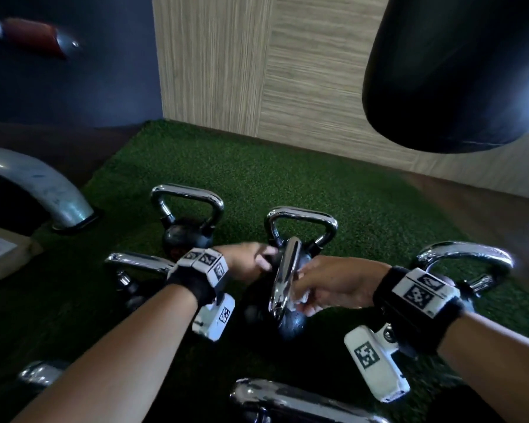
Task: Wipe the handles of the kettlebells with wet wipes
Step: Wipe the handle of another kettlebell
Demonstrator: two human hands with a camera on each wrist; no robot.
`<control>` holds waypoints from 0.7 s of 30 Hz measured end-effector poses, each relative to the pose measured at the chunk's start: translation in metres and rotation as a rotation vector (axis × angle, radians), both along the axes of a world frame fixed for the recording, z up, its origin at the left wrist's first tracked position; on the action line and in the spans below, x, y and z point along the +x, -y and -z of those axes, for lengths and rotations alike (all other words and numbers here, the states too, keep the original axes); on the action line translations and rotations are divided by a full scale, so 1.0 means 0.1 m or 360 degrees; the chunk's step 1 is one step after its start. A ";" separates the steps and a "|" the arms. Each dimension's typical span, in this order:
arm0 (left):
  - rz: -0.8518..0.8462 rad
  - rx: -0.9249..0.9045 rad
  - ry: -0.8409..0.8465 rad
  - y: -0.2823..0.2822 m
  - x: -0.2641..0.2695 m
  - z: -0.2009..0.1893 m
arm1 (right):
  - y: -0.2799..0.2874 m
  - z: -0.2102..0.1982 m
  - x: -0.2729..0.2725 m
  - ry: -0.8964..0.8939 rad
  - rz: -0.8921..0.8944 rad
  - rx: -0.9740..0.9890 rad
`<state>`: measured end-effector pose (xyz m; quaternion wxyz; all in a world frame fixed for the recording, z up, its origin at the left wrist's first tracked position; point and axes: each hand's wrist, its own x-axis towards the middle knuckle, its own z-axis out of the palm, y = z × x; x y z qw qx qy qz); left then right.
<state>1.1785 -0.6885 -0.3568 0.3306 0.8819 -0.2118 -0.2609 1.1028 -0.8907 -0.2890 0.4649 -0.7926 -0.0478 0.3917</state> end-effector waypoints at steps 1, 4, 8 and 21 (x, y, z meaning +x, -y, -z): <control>-0.0110 -0.0037 0.0161 0.03 0.04 -0.11 | -0.01 -0.04 -0.02 -0.0055 -0.0016 0.0005; -0.0037 -0.0150 0.0483 0.17 0.13 -0.36 | -0.09 -0.05 -0.03 -0.0061 0.0077 -0.0082; 0.0324 -0.0024 0.0471 0.32 0.25 -0.46 | -0.26 0.07 0.00 0.0280 0.0123 -0.0413; -0.0059 -0.0315 0.0822 0.19 0.05 -0.14 | -0.18 -0.04 0.11 0.0519 -0.0080 -0.0843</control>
